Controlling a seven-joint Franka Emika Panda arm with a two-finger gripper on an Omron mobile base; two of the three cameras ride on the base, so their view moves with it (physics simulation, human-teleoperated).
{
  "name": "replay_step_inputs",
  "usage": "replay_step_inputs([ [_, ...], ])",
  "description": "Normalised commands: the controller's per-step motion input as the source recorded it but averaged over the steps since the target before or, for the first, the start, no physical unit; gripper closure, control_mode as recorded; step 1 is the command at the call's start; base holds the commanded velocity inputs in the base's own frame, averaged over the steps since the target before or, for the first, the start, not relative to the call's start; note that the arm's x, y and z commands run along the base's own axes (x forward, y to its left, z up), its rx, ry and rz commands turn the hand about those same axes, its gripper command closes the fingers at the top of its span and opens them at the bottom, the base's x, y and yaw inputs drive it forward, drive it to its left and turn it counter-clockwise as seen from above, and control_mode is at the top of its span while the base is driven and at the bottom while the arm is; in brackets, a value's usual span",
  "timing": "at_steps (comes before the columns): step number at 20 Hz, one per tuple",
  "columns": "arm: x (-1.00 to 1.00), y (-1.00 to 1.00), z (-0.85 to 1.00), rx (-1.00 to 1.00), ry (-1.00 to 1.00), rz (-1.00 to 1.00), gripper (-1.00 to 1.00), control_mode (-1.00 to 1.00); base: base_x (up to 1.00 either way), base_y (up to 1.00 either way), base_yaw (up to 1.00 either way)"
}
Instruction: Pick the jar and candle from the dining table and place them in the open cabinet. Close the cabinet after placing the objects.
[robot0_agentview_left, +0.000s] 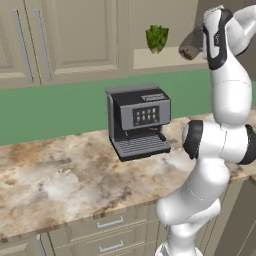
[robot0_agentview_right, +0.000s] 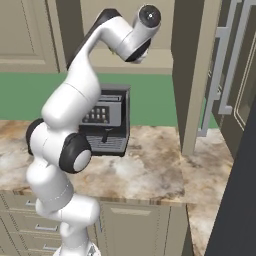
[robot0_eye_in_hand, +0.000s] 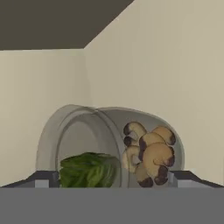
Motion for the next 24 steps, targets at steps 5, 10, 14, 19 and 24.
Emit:
replay_step_inputs([
  [5,0.46,0.13,0.00,0.08,-0.18,0.00,-1.00,-1.00,0.00,0.00,0.00],
  [10,0.08,0.06,0.00,0.03,-0.04,0.02,-1.00,-1.00,0.00,0.00,0.00],
  [14,-0.57,0.00,0.01,0.00,-0.02,0.04,-1.00,-1.00,0.00,0.00,0.00],
  [19,-0.39,0.16,0.04,-0.05,-0.11,0.12,-1.00,-1.00,0.00,0.00,0.00],
  [24,-0.54,-0.05,0.03,-0.03,-0.01,0.10,-1.00,-1.00,0.00,0.00,0.00],
])
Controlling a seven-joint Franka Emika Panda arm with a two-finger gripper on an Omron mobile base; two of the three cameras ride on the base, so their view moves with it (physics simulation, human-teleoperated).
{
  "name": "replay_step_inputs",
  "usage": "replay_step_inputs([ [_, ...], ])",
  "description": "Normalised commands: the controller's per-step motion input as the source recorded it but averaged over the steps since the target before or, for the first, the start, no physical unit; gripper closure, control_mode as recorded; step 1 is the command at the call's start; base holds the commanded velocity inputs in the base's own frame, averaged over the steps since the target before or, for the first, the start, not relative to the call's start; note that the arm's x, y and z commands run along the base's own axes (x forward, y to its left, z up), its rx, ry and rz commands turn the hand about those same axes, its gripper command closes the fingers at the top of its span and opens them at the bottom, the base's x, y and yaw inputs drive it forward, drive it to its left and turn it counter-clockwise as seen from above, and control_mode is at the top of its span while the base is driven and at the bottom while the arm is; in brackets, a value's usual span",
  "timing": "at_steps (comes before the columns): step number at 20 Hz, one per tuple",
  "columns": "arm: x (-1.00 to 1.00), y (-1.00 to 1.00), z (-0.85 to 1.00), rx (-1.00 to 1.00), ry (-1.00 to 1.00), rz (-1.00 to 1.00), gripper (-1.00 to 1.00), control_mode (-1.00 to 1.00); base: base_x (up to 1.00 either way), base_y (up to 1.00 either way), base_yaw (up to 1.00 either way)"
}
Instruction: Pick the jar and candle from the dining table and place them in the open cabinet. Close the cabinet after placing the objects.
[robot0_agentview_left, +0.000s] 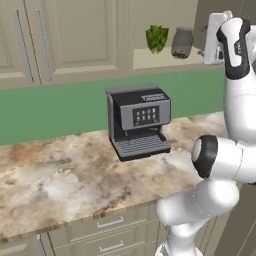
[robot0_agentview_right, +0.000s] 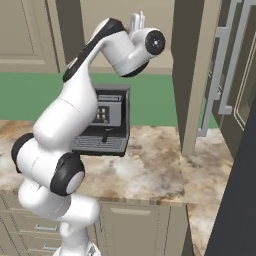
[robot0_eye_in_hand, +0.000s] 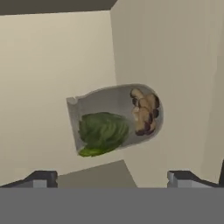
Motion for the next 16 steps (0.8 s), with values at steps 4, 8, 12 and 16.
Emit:
replay_step_inputs([
  [4,-1.00,-0.21,0.00,-0.16,0.02,0.13,-1.00,-1.00,0.00,0.00,0.00],
  [8,-1.00,-0.05,-0.12,-0.32,0.05,0.26,-1.00,-1.00,0.00,0.00,0.00],
  [12,-1.00,0.35,-0.19,-0.52,0.09,0.50,-1.00,-1.00,0.00,0.00,0.00],
  [16,-1.00,0.50,-0.27,-0.54,0.05,0.60,-1.00,-1.00,0.00,0.00,0.00],
])
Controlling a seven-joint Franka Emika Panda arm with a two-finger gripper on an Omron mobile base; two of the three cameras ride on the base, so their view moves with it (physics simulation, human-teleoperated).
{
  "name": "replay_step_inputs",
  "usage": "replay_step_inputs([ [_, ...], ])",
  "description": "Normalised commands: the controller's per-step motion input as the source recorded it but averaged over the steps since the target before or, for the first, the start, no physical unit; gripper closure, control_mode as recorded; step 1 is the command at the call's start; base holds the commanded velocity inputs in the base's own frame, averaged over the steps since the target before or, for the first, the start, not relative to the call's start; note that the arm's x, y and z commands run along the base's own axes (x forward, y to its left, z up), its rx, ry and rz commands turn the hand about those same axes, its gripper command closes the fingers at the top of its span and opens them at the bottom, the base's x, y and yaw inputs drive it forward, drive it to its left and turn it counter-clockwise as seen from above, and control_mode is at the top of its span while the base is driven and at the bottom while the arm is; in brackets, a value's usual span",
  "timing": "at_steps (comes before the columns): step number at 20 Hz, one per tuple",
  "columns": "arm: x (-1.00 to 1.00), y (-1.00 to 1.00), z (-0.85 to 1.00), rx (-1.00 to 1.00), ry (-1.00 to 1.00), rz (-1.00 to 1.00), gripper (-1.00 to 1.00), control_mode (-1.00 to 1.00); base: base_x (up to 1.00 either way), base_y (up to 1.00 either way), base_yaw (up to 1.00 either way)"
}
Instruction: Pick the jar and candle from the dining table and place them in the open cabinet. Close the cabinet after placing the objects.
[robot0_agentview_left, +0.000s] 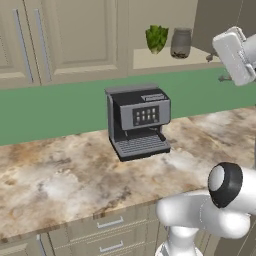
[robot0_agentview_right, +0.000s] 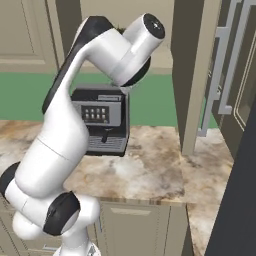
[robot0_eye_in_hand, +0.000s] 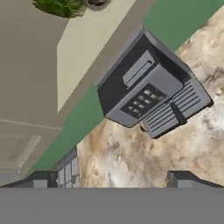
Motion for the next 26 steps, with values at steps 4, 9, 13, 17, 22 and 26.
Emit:
replay_step_inputs([
  [4,-1.00,0.95,-0.36,-0.53,0.00,0.43,-1.00,-1.00,0.00,0.00,0.00],
  [9,-0.98,0.37,-0.63,-0.43,-0.07,0.28,-1.00,-1.00,0.00,0.00,0.00],
  [13,-0.79,-0.07,-0.91,-0.20,-0.10,0.29,-1.00,-1.00,0.00,0.00,0.00],
  [17,-0.42,0.06,-0.85,-0.18,-0.20,0.20,-1.00,-1.00,0.00,0.00,0.00],
  [22,-0.11,0.37,-0.38,-0.34,-0.04,0.07,-1.00,-1.00,0.00,0.00,0.00],
  [26,-0.10,0.08,-0.07,-0.06,0.00,-0.02,-1.00,-1.00,0.00,0.00,0.00],
])
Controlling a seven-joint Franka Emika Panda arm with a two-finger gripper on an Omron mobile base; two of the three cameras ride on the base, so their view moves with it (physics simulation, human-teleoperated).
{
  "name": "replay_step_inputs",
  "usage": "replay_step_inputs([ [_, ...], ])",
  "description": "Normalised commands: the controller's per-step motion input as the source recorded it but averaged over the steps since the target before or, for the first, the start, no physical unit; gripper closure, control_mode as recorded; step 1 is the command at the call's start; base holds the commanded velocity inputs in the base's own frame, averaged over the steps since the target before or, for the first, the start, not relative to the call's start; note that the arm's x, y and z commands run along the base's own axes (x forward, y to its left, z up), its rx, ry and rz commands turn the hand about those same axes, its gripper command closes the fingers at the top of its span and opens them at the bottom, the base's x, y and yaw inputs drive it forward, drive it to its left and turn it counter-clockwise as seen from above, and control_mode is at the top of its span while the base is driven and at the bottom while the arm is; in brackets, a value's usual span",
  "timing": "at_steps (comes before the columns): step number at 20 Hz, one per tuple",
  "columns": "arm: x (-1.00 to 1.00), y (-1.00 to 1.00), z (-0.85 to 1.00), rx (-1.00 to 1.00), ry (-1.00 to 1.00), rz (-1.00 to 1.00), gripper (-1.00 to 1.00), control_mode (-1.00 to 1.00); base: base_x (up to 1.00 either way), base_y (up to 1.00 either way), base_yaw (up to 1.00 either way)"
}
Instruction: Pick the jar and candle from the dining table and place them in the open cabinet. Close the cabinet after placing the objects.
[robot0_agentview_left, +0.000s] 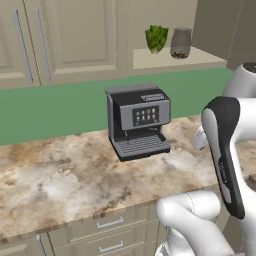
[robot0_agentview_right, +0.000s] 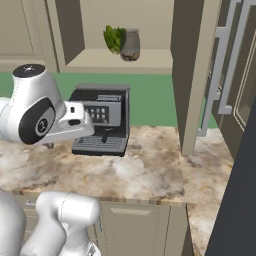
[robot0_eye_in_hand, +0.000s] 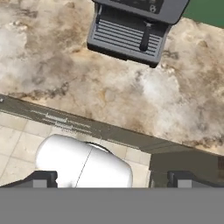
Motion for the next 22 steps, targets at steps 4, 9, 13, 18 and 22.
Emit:
replay_step_inputs([
  [4,0.00,0.04,-0.13,0.01,0.00,-0.26,-1.00,-1.00,0.00,0.00,0.00],
  [9,0.00,0.03,-0.02,0.05,0.02,-0.36,-1.00,-1.00,0.00,0.00,0.00],
  [13,0.00,0.00,-0.05,0.04,0.00,-0.17,-1.00,1.00,-0.01,-0.06,-0.06],
  [18,0.00,0.00,0.00,0.00,0.00,0.00,-1.00,1.00,-0.30,0.18,0.02],
  [22,0.00,0.00,0.00,0.00,0.00,0.00,-1.00,1.00,-1.00,0.71,0.33],
])
